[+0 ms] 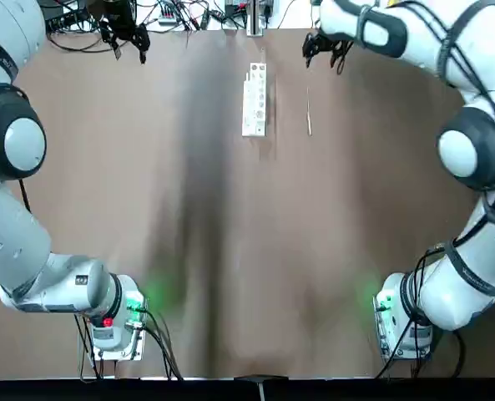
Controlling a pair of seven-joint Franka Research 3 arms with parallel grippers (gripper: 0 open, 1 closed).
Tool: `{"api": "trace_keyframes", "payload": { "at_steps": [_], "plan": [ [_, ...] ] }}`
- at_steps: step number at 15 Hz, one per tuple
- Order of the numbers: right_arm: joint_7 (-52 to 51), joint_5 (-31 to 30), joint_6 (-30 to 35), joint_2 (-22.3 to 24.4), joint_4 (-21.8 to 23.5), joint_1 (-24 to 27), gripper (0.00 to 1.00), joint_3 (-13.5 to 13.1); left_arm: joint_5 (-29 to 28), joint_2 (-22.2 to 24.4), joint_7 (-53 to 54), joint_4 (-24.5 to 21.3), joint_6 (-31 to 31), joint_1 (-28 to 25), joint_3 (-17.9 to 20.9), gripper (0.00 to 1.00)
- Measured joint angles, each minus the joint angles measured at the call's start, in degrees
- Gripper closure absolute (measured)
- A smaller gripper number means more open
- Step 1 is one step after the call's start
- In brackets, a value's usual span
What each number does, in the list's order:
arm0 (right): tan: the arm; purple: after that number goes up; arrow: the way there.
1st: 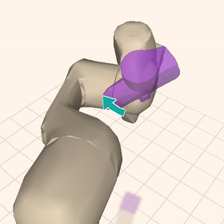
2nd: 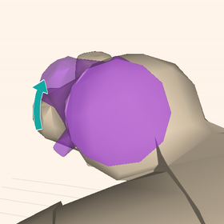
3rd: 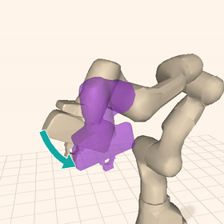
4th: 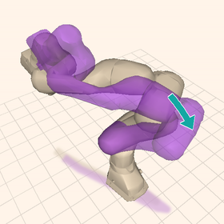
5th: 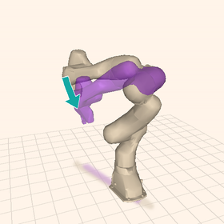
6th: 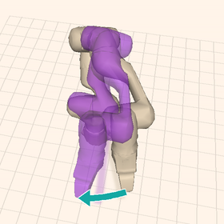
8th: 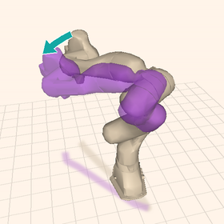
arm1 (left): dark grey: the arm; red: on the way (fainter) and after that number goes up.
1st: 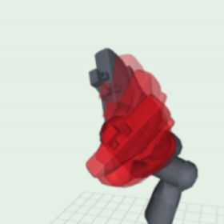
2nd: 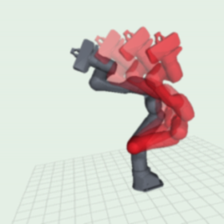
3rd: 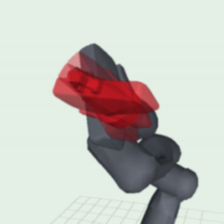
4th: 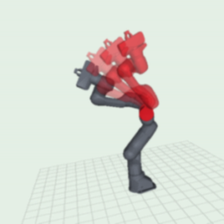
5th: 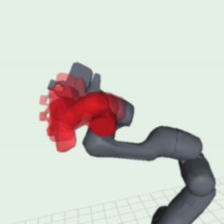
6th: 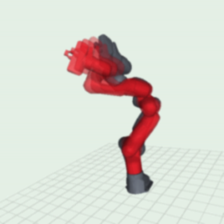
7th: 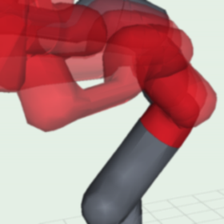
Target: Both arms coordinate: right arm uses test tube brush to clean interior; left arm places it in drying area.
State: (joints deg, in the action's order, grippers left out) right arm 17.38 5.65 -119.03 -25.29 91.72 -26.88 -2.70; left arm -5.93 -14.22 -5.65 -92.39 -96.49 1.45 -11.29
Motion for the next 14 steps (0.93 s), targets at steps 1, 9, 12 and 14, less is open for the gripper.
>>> {"api": "trace_keyframes", "payload": {
  "at_steps": [1, 9, 12, 14],
  "plan": [
    [-0.2, -0.1, -0.8, -2.6, -1.2, 0.0, 0.0, 0.0, 0.0, -0.2, 0.0, 0.2, 0.0, 0.0, 0.0, 0.0],
    [-2.2, -3.8, -10.2, -15.9, -6.7, 0.0, 0.05, -0.5, 0.0, -0.3, -0.1, 0.8, 0.0, 0.5, -1.3, 0.0],
    [-2.2, -3.8, -11.3, -18.5, -7.0, 0.0, 0.14, -0.6, 0.0, -0.3, -0.1, 0.8, 0.0, 0.5, -1.5, 0.0],
    [-2.2, -3.8, -11.4, -19.6, -7.2, 0.1, 0.21, -0.7, 0.0, -0.4, -0.1, 0.8, 0.0, 0.5, -1.5, 0.0]
  ]
}}
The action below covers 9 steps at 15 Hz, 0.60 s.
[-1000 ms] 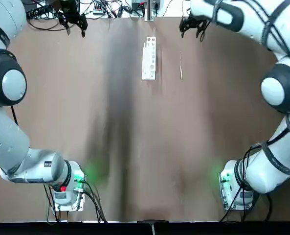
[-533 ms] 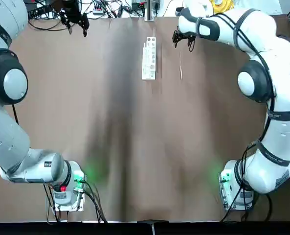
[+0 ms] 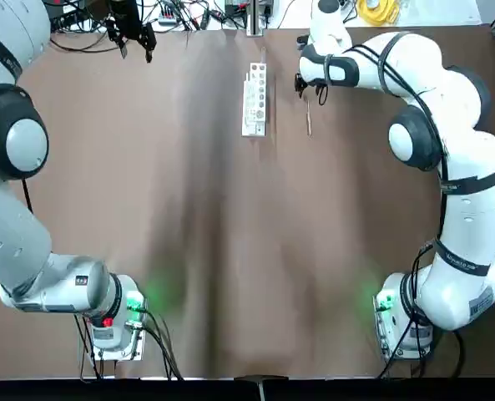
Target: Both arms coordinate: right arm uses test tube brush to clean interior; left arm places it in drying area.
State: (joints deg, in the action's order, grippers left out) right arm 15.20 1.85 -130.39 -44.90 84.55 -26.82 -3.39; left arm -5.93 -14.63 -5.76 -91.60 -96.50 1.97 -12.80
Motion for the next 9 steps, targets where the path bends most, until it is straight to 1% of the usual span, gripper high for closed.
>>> {"api": "trace_keyframes", "payload": {
  "at_steps": [2, 4, 5, 6, 7, 8, 9],
  "plan": [
    [0.0, 0.0, -0.2, -0.9, 0.0, 0.0, 0.22, 0.0, 0.0, -0.1, 0.0, 0.0, -0.1, 0.0, 0.0, 0.0],
    [0.0, 0.0, -2.5, -1.5, 0.0, 0.0, 0.24, -0.1, 0.0, -0.2, 0.0, 0.0, -0.1, 0.0, 0.0, 0.0],
    [0.0, 0.0, -3.4, -1.8, -0.1, 0.0, 0.26, -0.1, 0.1, -0.2, 0.0, 0.0, -0.1, 0.0, 0.0, 0.0],
    [0.1, 0.0, -3.9, -2.1, -0.1, 0.1, 0.26, -0.1, 0.3, -0.2, 0.0, 0.0, -0.1, 0.0, 0.0, 0.0],
    [0.4, 0.0, -4.1, -2.4, -0.1, 0.1, 0.3, -0.1, 0.4, -0.2, 0.0, 0.0, -0.2, 0.0, 0.0, 0.0],
    [0.6, 0.0, -4.3, -2.7, -0.2, 0.1, 0.3, -0.1, 0.4, -0.3, 0.0, 0.0, -0.2, 0.0, 0.0, 0.0],
    [0.7, 0.0, -4.3, -3.0, -0.5, 0.2, 0.32, -0.1, 0.4, -0.3, 0.0, 0.0, -0.2, 0.0, 0.0, 0.0]
  ]
}}
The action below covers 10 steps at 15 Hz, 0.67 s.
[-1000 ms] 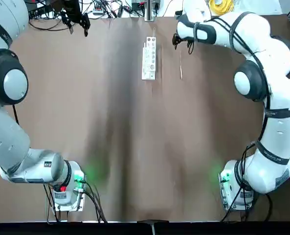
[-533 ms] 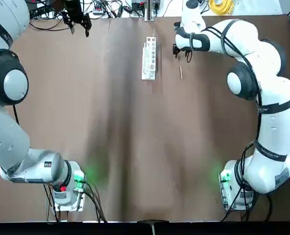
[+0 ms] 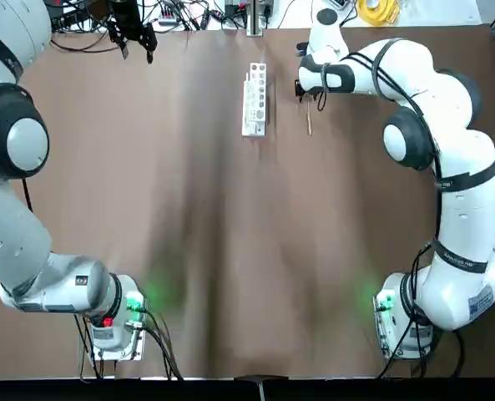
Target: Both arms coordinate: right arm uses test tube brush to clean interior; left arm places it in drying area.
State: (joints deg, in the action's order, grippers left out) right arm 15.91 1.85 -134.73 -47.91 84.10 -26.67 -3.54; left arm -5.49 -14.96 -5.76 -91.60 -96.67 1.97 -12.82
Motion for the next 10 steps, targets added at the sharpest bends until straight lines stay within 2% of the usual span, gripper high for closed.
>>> {"api": "trace_keyframes", "payload": {
  "at_steps": [2, 3, 6, 7, 8, 9, 10],
  "plan": [
    [0.7, 0.0, 0.0, -0.8, -0.9, 0.1, 0.33, -0.1, 0.0, -0.2, 0.0, 0.0, 0.0, 0.0, 0.0, 0.0],
    [1.5, 0.0, 0.0, -1.5, -1.5, 0.1, 0.39, -0.1, 0.0, -0.4, 0.0, 0.0, -0.1, 0.0, 0.0, 0.0],
    [1.8, 0.0, 0.0, -2.0, -2.2, 0.1, 0.44, -0.1, 0.0, -0.4, 0.0, 0.0, -0.1, 0.0, 0.0, 0.0],
    [1.9, 0.0, 0.1, -2.0, -2.3, 0.2, 0.51, -0.1, 0.0, -0.5, 0.0, 0.0, -0.1, 0.0, 0.0, 0.0],
    [1.9, 0.0, 0.3, -2.1, -2.4, 0.2, 0.51, -0.1, 0.0, -0.5, 0.0, 0.0, -0.2, 0.0, -0.1, 0.0],
    [1.9, 0.0, 0.4, -2.0, -2.5, 0.2, 0.56, -0.1, 0.0, -0.5, 0.0, 0.0, -0.5, 0.0, -0.1, 0.0],
    [1.9, 0.0, 0.4, -2.0, -2.6, 0.3, 0.65, -0.1, 0.0, -0.5, 0.0, 0.0, -0.6, 0.0, -0.1, 0.0]
  ]
}}
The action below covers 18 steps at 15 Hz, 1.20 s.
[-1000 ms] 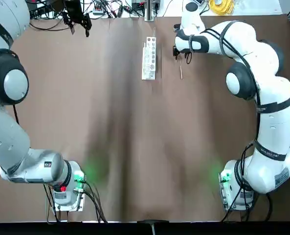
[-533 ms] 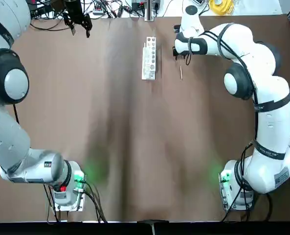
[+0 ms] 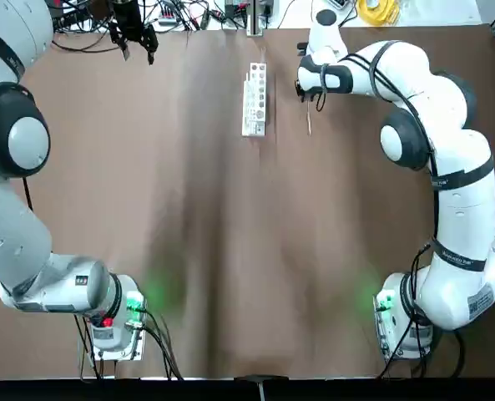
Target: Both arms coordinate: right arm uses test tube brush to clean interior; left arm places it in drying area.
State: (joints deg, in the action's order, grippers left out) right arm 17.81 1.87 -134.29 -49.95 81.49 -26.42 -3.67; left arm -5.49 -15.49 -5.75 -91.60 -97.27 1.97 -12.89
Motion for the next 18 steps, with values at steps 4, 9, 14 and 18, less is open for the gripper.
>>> {"api": "trace_keyframes", "payload": {
  "at_steps": [4, 9, 14, 18],
  "plan": [
    [0.0, 0.2, 0.1, 0.0, 0.0, 0.1, 0.94, 0.0, 0.0, 0.0, 0.2, 0.0, -0.1, 0.0, -0.1, 0.0],
    [-0.9, 0.2, 0.4, 0.1, -0.1, 0.2, 0.98, 0.0, 0.0, 0.0, 0.4, 0.0, -0.2, 0.0, -0.5, 0.0],
    [-10.8, 0.2, 8.8, 2.4, -1.6, -0.2, 0.98, 0.3, 0.0, 0.0, 0.4, 0.0, -0.3, 0.0, -0.5, 0.0],
    [-29.1, 3.6, 17.0, 5.4, -2.3, 0.8, 0.98, 0.8, 0.0, 0.0, 0.4, 0.0, -1.3, 0.0, -0.5, 0.0]
  ]
}}
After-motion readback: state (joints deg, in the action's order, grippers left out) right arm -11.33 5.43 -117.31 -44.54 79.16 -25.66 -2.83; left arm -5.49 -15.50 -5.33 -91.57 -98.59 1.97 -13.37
